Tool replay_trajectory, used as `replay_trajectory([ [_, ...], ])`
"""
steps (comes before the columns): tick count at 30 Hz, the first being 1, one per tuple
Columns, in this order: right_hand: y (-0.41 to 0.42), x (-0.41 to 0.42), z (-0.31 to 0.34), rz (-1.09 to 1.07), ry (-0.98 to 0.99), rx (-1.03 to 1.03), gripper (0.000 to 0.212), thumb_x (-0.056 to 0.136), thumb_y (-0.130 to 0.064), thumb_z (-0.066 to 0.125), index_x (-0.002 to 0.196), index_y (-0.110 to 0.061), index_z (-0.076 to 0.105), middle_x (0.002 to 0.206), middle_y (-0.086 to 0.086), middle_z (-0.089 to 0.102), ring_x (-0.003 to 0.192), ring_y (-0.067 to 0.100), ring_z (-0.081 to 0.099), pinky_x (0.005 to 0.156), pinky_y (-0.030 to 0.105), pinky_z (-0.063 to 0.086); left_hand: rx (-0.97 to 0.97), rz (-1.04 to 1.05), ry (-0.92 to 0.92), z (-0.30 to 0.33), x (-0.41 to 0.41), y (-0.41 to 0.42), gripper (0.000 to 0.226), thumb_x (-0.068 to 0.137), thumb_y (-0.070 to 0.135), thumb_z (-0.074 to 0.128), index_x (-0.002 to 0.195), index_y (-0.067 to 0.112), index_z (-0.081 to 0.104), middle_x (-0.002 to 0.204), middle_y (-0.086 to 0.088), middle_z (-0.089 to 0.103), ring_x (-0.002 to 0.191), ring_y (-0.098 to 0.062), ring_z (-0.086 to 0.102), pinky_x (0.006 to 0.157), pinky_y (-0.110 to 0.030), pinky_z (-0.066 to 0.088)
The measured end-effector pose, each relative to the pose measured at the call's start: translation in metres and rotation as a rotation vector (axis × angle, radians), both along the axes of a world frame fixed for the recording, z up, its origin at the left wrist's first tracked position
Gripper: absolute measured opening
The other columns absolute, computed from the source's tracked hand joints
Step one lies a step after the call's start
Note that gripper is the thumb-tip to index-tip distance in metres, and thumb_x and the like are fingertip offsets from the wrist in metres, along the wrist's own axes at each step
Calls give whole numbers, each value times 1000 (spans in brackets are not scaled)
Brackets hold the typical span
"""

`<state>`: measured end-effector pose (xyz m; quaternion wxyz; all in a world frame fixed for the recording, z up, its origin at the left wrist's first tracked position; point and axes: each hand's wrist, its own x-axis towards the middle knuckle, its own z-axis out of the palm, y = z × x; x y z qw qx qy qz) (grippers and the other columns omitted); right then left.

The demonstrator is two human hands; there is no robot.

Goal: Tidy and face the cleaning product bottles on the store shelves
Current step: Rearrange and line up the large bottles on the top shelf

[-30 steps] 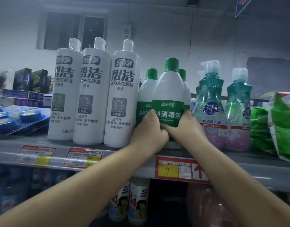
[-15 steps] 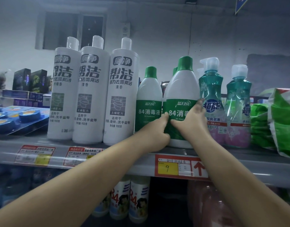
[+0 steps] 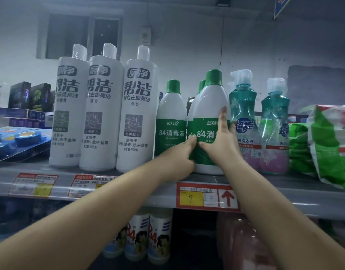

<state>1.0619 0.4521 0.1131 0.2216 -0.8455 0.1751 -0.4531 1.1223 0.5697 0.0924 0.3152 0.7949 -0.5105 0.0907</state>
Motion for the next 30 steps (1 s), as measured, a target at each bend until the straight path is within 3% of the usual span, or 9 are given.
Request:
replay_trajectory([
  [8,-3,3,0,-68,13,4,109,82,-33,68,145,-28,-20,157,16,0,142,37,15,113,50,23,35,-4,-17,1,0,0,74,90,10,41,150,21,-1,158,5,2,145,-9,7,105,-15,10],
  [12,-4,4,0,-144,21,-19,109,80,-38,69,147,-21,-15,154,11,19,134,37,26,109,49,29,51,8,-29,0,1,-1,73,90,12,40,150,21,-2,158,6,0,145,-9,5,106,-16,9],
  [18,-6,0,-1,-112,38,-18,110,80,-34,70,148,-19,-14,151,13,26,133,37,29,108,44,28,49,7,-45,0,-1,0,71,91,11,39,150,22,0,158,8,1,145,-8,4,103,-15,8],
  [26,-1,-5,0,-145,52,-25,115,77,-35,73,147,-13,-15,145,16,31,130,37,34,108,47,32,59,27,-46,1,-1,-1,73,89,10,40,150,23,1,158,9,2,145,-10,7,112,-22,12],
  [30,0,-7,1,-172,71,-28,116,76,-37,74,147,-14,-15,136,21,36,125,36,39,104,46,37,59,22,-11,1,-1,-1,73,89,9,40,150,22,1,158,8,3,145,-10,7,107,-17,11],
])
